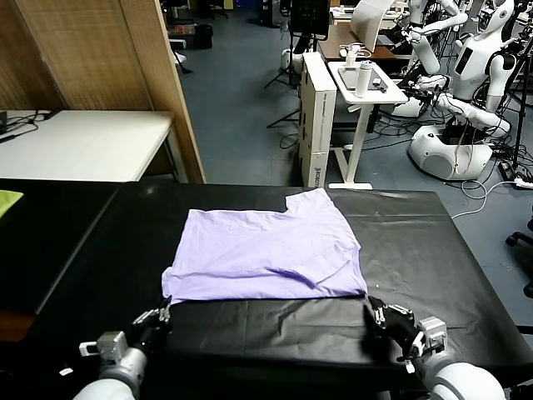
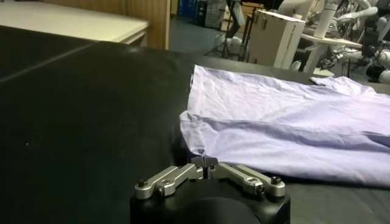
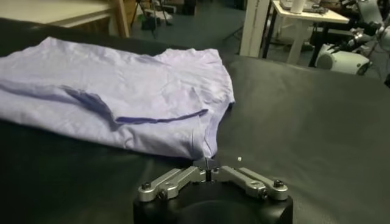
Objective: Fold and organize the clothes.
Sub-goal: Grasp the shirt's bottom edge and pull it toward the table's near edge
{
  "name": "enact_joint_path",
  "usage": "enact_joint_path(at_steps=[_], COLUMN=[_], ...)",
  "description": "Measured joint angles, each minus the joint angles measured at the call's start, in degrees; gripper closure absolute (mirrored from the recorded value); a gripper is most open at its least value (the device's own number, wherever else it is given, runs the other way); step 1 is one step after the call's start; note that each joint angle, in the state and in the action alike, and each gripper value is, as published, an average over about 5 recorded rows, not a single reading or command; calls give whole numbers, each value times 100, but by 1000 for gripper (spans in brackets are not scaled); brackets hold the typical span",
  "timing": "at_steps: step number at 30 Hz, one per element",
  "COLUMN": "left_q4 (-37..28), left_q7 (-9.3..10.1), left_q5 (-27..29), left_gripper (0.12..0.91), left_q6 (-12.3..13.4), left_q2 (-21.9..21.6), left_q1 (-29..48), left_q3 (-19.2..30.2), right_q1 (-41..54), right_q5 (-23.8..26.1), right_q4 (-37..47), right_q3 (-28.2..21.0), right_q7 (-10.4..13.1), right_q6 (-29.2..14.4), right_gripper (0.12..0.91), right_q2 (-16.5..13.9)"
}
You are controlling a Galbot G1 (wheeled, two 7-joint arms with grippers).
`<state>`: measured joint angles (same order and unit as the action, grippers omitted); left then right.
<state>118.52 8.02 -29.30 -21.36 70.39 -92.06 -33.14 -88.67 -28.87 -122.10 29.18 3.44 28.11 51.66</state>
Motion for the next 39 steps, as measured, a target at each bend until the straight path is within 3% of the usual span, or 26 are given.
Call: enact_joint_path(at_steps=[2,4,13,16,20,27,39], left_q4=[-2,-7,-16,-16,-1,140,604], left_q7=[-3,-5,-15,-18,-21,-19,-15], left_q5=[5,13,54,73,94,165,326], left_gripper=[883,883,883,883,883,883,883], left_q6=[0,1,5,6,7,7,-27], left_q2=[1,4,4,3,0,-86,-425], left_q1=[0,-3,-28,-43,-72,-239,-1015], left_q3=[3,5,9,10,13,-8,-188], right_q1=[82,133,174,122,-26,-518,-1168], right_q5=[8,13,32,17,-51,-90,-83], right_q4=[59,97,138,94,-30,-516,-1117], right_q3=[-53,-91,-128,-99,-9,210,472], right_q7=[-27,-52,-115,-105,12,414,548], right_q6=[1,1,-3,-3,88,700,1227], right_gripper=[181,229,740,866,886,886,886], right_q2=[-9,-15,-72,-105,-140,-153,-93])
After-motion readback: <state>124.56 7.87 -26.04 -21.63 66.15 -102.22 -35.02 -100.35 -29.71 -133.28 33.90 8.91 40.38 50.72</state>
